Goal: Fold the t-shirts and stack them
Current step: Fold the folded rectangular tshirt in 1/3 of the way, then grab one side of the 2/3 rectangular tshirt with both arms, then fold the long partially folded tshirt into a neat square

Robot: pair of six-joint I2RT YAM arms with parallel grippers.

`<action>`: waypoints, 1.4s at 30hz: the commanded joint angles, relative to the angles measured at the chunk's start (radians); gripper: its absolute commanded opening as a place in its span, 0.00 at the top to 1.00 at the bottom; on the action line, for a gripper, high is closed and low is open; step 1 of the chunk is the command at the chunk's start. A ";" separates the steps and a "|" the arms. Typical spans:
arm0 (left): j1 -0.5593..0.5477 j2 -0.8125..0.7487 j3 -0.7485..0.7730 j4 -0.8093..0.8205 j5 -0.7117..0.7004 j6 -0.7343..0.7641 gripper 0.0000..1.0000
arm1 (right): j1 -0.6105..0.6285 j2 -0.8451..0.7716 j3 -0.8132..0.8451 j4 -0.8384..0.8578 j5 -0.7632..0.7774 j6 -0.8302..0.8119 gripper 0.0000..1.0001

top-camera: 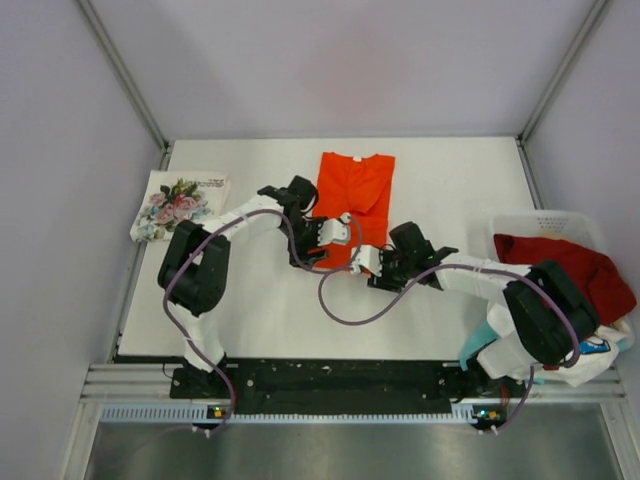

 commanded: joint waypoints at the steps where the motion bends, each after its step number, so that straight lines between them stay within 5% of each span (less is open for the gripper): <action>1: -0.035 0.044 -0.039 0.072 -0.070 0.037 0.32 | 0.040 0.066 0.076 0.058 0.082 -0.050 0.49; 5: -0.043 0.067 -0.060 0.111 -0.114 0.032 0.33 | 0.043 0.099 0.081 0.050 0.083 -0.053 0.55; 8: -0.047 0.081 -0.063 0.130 -0.151 0.023 0.43 | 0.044 0.122 0.093 0.035 0.087 -0.040 0.77; 11: -0.057 0.078 -0.067 0.130 -0.185 0.012 0.68 | 0.044 0.119 0.104 0.001 0.118 -0.036 0.99; 14: -0.060 0.066 -0.070 0.113 -0.220 -0.011 1.00 | 0.049 0.077 0.105 -0.039 0.115 -0.028 1.00; 24: -0.060 -0.216 -0.114 -0.239 -0.133 -0.094 1.00 | 0.179 -0.260 0.119 -0.414 0.003 0.072 1.00; 32: -0.067 -0.469 -0.106 -0.618 0.008 -0.074 1.00 | 0.253 -0.551 0.199 -0.631 -0.308 0.251 1.00; 42: -0.029 -0.401 0.067 -0.544 -0.096 -0.229 1.00 | 0.097 -0.455 0.276 -0.573 -0.371 0.394 1.00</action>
